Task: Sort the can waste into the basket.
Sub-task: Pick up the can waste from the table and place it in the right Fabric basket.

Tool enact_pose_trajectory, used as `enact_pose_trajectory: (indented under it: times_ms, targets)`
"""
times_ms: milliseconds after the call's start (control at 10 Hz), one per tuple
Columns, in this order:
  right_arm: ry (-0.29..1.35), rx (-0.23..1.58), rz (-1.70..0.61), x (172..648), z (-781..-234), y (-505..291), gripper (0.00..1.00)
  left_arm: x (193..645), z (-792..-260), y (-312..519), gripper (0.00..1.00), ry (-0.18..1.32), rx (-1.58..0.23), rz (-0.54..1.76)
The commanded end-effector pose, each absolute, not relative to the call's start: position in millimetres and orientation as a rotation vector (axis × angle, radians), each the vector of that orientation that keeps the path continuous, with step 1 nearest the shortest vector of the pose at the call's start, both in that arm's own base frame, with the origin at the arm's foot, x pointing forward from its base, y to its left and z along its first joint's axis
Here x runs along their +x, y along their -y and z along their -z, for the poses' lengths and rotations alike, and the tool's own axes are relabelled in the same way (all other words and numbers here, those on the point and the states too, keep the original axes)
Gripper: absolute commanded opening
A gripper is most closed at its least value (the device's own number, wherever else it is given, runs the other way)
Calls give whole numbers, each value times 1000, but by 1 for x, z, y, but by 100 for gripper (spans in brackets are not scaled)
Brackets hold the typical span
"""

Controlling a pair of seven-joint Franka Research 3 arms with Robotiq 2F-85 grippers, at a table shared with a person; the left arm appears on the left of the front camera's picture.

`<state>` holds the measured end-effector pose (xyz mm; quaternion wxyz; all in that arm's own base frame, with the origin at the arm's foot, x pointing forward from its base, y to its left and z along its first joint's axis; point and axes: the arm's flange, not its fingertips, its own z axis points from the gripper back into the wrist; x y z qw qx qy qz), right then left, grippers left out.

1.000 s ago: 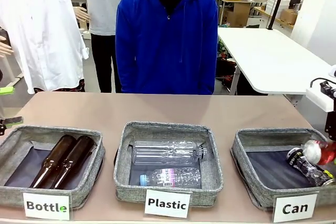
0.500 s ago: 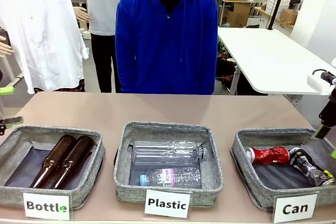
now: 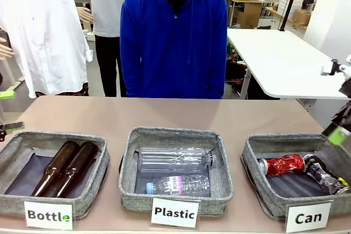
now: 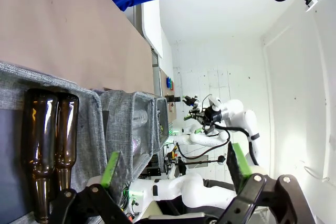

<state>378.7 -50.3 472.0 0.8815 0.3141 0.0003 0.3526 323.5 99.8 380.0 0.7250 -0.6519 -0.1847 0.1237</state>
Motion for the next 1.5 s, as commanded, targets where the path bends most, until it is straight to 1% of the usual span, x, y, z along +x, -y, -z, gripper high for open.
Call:
enact_pose_trajectory:
  times_ms: [0, 100, 200, 300, 400, 500, 600, 700, 1400]
  targets:
    - [77, 1318, 319, 420, -491, 62, 100, 322, -384, -100, 100, 400, -1445, -273]
    - [52, 1435, 447, 429, -489, 68, 100, 322, -384, -100, 100, 400, -1445, -273]
    - [37, 1530, 521, 433, -488, 75, 100, 322, -384, -100, 100, 400, -1445, -273]
    - [54, 1617, 564, 434, -485, 85, 100, 322, -384, -100, 100, 400, -1445, -273]
    - [108, 1696, 614, 433, -483, 96, 100, 322, -384, -100, 100, 400, -1445, -273]
    - [133, 1708, 626, 431, -480, 101, 100, 322, -384, -100, 100, 400, -1445, -273]
    - [167, 1624, 669, 432, -478, 100, 100, 322, -384, -100, 100, 400, -1445, -273]
    - [-168, 1236, 63, 434, -475, 105, 100, 322, -384, -100, 100, 400, -1445, -273]
    - [-168, 1236, 63, 434, -475, 105, 100, 322, -384, -100, 100, 400, -1445, -273]
